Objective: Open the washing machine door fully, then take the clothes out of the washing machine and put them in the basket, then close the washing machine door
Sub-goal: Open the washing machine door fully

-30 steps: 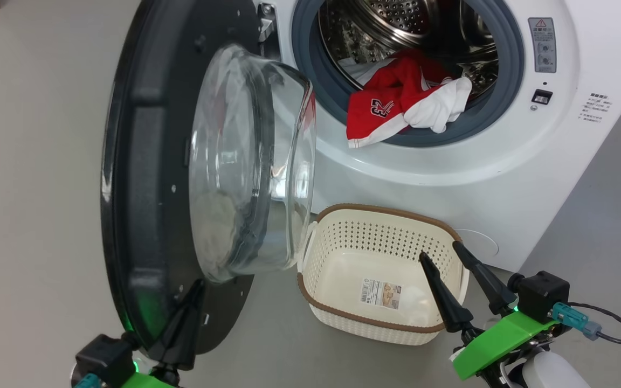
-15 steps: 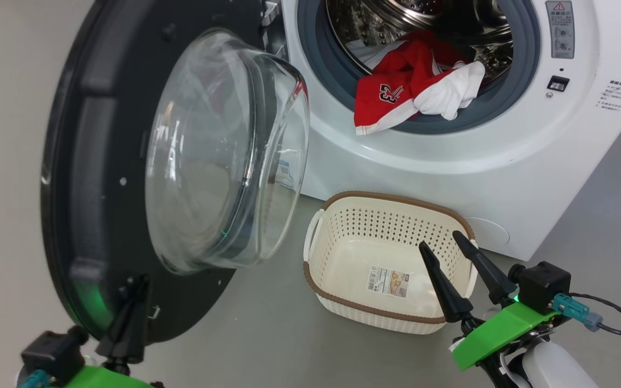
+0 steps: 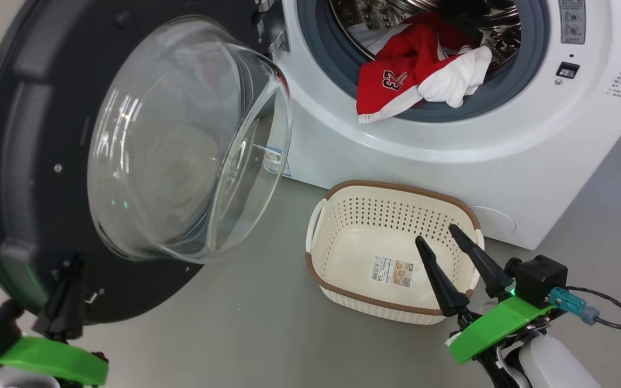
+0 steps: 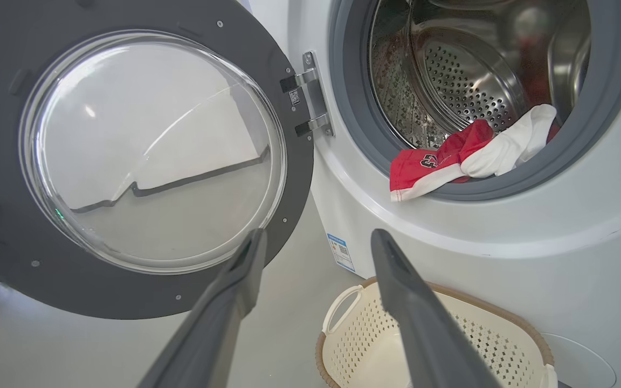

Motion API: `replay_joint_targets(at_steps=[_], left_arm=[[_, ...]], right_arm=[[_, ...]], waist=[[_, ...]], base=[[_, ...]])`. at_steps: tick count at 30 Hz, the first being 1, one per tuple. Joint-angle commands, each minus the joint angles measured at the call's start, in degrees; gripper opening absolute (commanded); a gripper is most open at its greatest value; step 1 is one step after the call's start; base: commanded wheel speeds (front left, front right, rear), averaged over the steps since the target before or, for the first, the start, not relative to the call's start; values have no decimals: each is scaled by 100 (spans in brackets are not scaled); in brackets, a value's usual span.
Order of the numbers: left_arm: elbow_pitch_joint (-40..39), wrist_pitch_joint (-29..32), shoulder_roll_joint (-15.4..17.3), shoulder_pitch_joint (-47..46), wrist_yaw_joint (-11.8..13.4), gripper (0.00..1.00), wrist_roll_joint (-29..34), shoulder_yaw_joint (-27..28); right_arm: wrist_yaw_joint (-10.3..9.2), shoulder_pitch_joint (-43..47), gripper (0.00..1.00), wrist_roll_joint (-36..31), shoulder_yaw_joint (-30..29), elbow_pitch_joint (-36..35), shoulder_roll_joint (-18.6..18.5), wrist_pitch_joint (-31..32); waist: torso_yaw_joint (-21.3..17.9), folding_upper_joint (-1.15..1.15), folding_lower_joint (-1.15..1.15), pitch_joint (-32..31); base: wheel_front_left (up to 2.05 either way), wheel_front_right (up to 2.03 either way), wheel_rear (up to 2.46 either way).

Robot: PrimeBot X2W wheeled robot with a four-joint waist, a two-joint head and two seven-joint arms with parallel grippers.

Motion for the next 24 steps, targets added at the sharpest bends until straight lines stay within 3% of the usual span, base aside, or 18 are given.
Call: replay_joint_targets(at_steps=[1, 24], left_arm=[[27, 9, 392, -404, -11, 0, -73, 402], [2184, 52, 794, -1723, -412, 0, -181, 123]], right_arm=[[9, -223, 100, -8, 147, -113, 72, -69], [9, -358, 100, -48, 94, -103, 193, -69]], waist=[[-1, 0, 0, 10], [-5, 0, 0, 241]], base=[[0, 0, 0], [0, 0, 0]])
